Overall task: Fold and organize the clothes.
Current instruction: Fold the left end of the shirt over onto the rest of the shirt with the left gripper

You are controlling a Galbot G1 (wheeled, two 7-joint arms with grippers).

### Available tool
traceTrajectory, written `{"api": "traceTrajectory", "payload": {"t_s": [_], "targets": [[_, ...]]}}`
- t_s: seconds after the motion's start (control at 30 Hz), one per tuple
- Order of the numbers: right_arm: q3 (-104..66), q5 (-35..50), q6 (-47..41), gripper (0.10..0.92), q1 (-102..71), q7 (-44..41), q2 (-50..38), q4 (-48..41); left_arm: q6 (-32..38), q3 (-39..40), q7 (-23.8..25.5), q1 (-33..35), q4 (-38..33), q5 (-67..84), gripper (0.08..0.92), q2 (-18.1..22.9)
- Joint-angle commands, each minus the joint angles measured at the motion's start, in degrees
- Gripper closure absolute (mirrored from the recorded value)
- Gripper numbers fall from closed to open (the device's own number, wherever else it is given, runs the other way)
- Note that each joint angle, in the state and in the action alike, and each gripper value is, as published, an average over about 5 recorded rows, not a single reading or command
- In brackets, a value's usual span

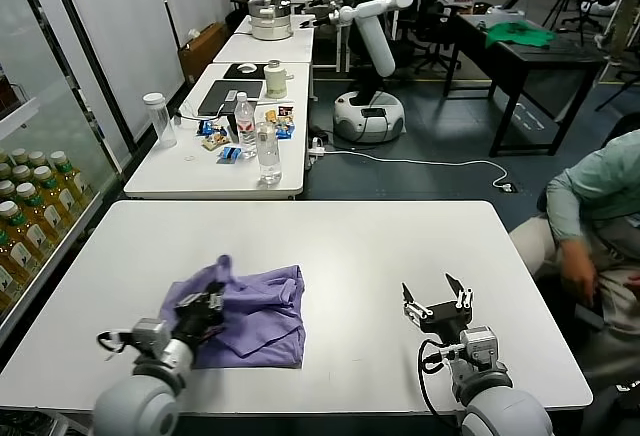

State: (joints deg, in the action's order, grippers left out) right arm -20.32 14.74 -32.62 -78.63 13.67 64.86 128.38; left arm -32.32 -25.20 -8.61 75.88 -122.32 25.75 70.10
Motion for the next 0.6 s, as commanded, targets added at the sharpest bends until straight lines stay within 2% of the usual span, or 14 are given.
{"api": "traceTrajectory", "payload": {"t_s": [0.03,0.17,0.27,0.47,0.6], "targets": [[-0.32,-0.25,-0.06,0.203,-0.83,-0.01,0.57,0.54,-1.04,12.37,-0.48,-7.2,1.76,1.88,0.882,5.53],[-0.43,-0.77,-0.02,0.203,-1.67,-0.03,1.43,0.59,-0.54,15.13,-0.52,-7.81,2.7,0.44,0.88,7.2],[-0.37,-1.31,0.12,0.203,-2.24,-0.1,1.9,0.57,2.21,15.89,-0.24,-8.1,3.78,-1.99,0.843,7.86],[-0.85,-1.99,0.55,0.203,-2.8,-0.26,3.2,0.19,7.24,9.56,0.24,-7.06,8.15,-5.17,0.679,4.62],[-1.54,-2.3,0.57,0.203,-3.6,-0.46,3.52,1.08,8.24,3.0,-0.76,-1.27,3.4,-4.86,0.558,1.91]]}}
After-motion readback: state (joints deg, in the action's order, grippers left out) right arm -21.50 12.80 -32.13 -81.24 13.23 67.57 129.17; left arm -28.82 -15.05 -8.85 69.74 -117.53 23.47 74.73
